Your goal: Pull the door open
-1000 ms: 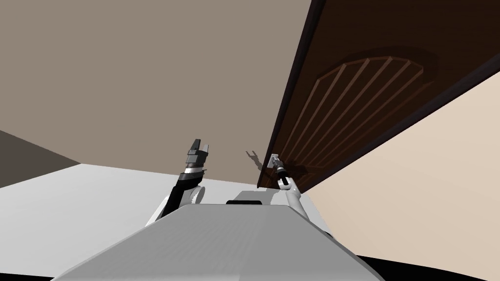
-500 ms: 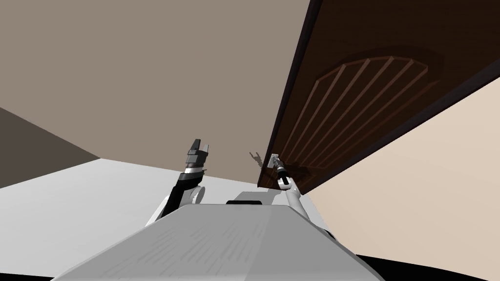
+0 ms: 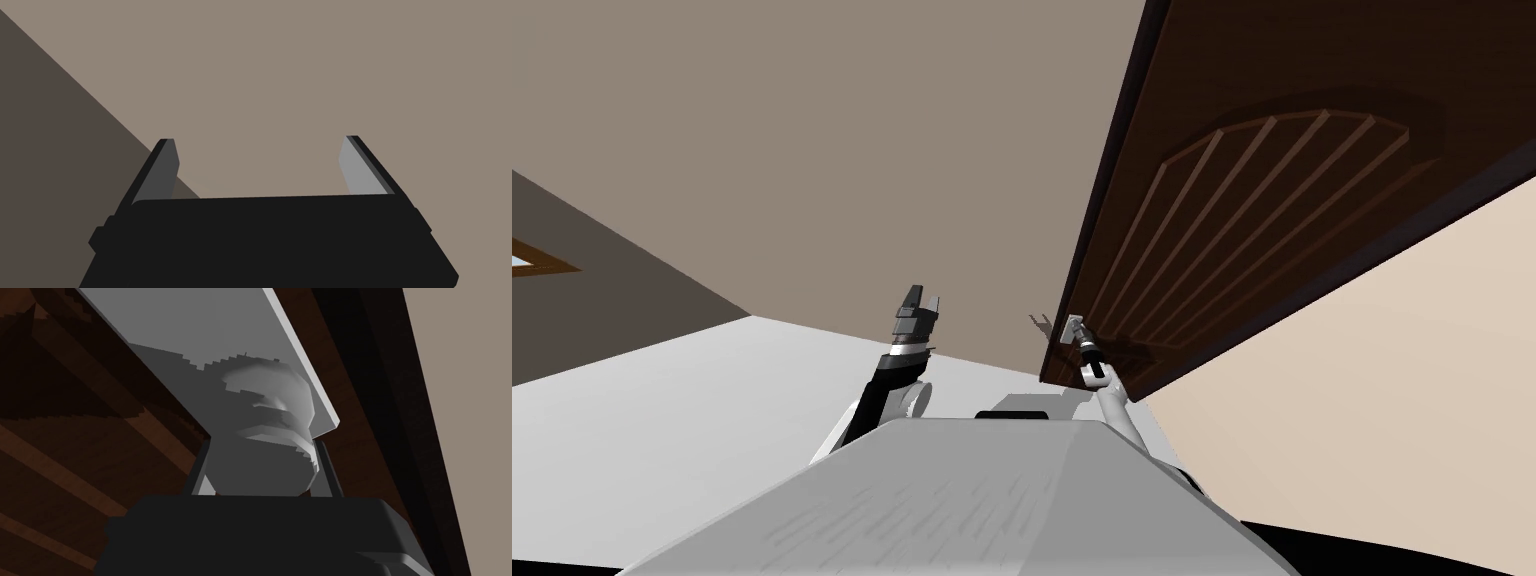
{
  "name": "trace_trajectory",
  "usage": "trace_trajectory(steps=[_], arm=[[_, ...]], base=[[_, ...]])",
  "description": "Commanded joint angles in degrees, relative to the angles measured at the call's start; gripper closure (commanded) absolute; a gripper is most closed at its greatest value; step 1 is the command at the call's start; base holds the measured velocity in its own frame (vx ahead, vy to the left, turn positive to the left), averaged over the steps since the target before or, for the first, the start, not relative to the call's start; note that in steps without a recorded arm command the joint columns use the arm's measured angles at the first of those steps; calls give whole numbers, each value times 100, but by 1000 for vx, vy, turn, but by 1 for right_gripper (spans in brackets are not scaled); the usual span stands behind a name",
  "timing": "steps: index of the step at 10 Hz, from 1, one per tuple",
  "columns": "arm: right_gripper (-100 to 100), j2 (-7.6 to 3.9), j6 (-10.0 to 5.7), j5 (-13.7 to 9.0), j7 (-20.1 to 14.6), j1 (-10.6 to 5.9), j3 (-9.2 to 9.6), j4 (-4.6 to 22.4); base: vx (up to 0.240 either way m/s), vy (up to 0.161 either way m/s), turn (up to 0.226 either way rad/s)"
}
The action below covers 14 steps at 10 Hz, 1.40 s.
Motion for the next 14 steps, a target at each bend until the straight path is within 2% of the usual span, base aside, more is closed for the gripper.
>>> trace_trajectory(steps=[1,2,3,4,6,7,8,9,11,12,13,14], arm=[[100,7,-23,-215,-286,-29,76,74],[100,7,-23,-215,-325,-29,76,74],[100,-15,-30,-420,-544,-54,103,117],[100,-15,-30,-420,-561,-54,103,117],[100,-59,-45,-819,-936,-104,159,203],[100,-59,-45,-833,-1032,-104,159,203],[100,-84,-53,-1059,-1216,-132,190,250],[100,-84,-53,-1059,-1269,-132,190,250],[100,-132,-68,-1464,-1637,-187,251,344],[100,-132,-68,-1513,-1744,-187,251,344],[100,-158,-77,-1750,-1930,-216,283,393],[100,-158,-77,-1750,-1983,-216,283,393]], base=[[-60,-30,79],[-44,-25,49],[-57,-37,102],[-44,-35,70],[-68,-53,136],[-66,-49,58],[-62,-34,124],[-46,-21,44],[-74,-43,133],[-67,-52,84],[-60,-41,108],[-46,-31,66]])
